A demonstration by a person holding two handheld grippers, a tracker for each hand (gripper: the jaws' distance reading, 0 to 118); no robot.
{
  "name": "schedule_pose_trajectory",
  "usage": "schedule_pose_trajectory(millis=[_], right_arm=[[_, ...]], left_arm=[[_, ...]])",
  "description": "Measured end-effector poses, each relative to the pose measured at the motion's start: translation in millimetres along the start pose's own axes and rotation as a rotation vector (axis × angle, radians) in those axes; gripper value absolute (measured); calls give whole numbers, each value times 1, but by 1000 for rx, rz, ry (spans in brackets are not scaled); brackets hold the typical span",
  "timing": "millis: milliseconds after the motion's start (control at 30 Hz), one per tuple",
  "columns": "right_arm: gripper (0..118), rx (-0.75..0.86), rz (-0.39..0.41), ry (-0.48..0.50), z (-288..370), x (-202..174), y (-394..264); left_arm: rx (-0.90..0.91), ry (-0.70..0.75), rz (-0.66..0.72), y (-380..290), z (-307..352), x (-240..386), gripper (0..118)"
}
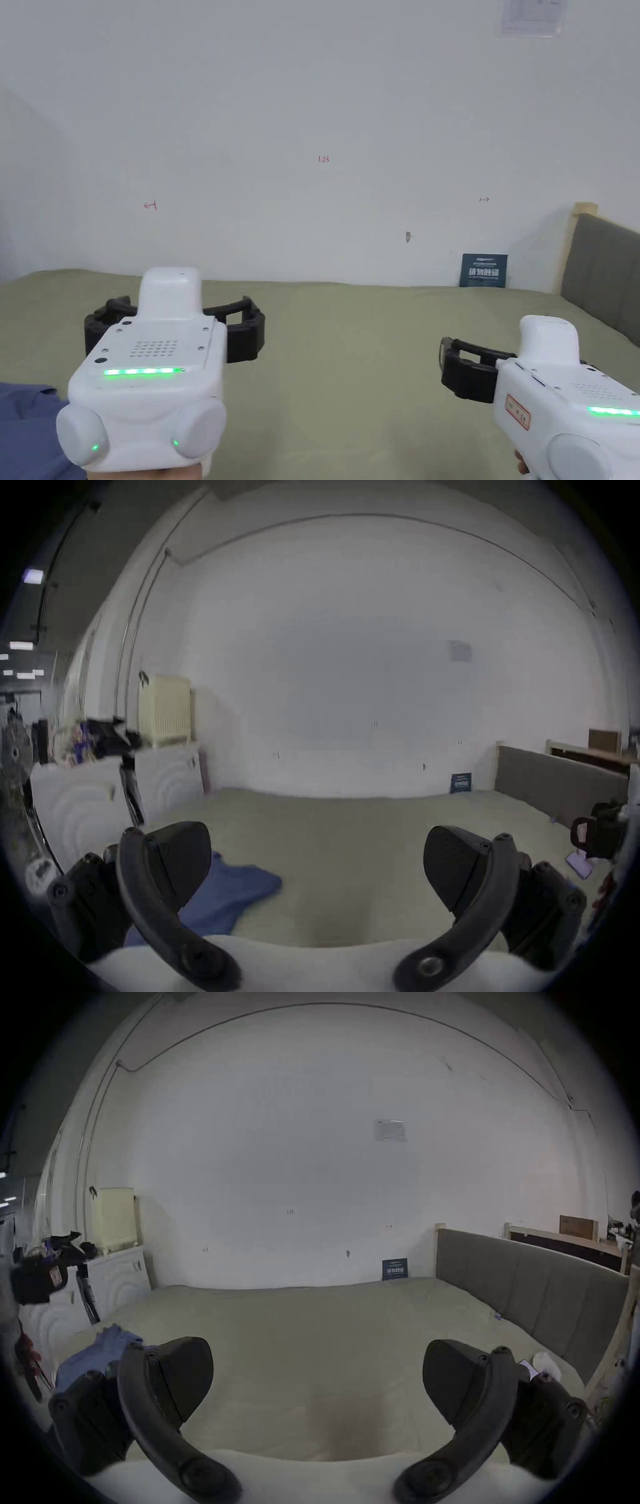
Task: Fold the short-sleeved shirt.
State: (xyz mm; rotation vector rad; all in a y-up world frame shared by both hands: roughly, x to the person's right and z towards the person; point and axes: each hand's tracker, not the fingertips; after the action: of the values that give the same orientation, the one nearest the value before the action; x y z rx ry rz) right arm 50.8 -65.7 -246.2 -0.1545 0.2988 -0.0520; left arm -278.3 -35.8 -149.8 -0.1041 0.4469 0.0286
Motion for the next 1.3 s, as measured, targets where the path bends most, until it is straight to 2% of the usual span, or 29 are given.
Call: schedule_pose_trajectory(millis=[167, 333, 633, 833, 867, 900, 933, 967, 1000, 1033, 1067, 1133, 1233, 1300], right_arm=[[118, 31, -1, -45, 0, 1, 11], [118, 31, -11, -40, -2, 4, 13], [118, 31, 67, -51, -7, 3, 12], [117, 7, 82, -44, -2, -1, 11], [117, -8, 87, -45, -2, -1, 11], [117, -29, 84, -44, -2, -1, 11], [108, -38, 81, -33, 0, -2, 10], [77, -32, 86, -30, 4, -4, 8], [26, -10, 100, -45, 5, -6, 7], [2, -1, 121, -86, 2, -9, 4], [2, 27, 127, -139, 4, -9, 0], [2, -37, 67, -52, 6, -10, -4], [2, -51, 92, -29, 3, -29, 0], [2, -34, 101, 22, 2, -47, 3]], left_arm=[[-32, -29, 49, -3, -5, -9, 118], [-24, -46, 57, 1, -3, -10, 118], [-29, -69, 25, 2, -1, -4, 118], [-30, -56, 3, 1, 1, -2, 118], [-43, -62, -6, 1, 1, -2, 111], [-51, -63, -16, 0, 1, -2, 95], [-52, -65, -37, -2, 1, 0, 49], [-65, -56, -85, -5, -1, 1, 2], [-68, -36, -92, -8, -3, 3, 0], [-58, -21, -70, -10, -3, 2, 0], [-79, -54, -22, -10, -3, -2, 0], [-80, -77, 21, -11, -1, -8, 0], [-68, -22, 1, -11, 2, -21, 0], [-72, -4, 24, -7, 12, -40, 0]])
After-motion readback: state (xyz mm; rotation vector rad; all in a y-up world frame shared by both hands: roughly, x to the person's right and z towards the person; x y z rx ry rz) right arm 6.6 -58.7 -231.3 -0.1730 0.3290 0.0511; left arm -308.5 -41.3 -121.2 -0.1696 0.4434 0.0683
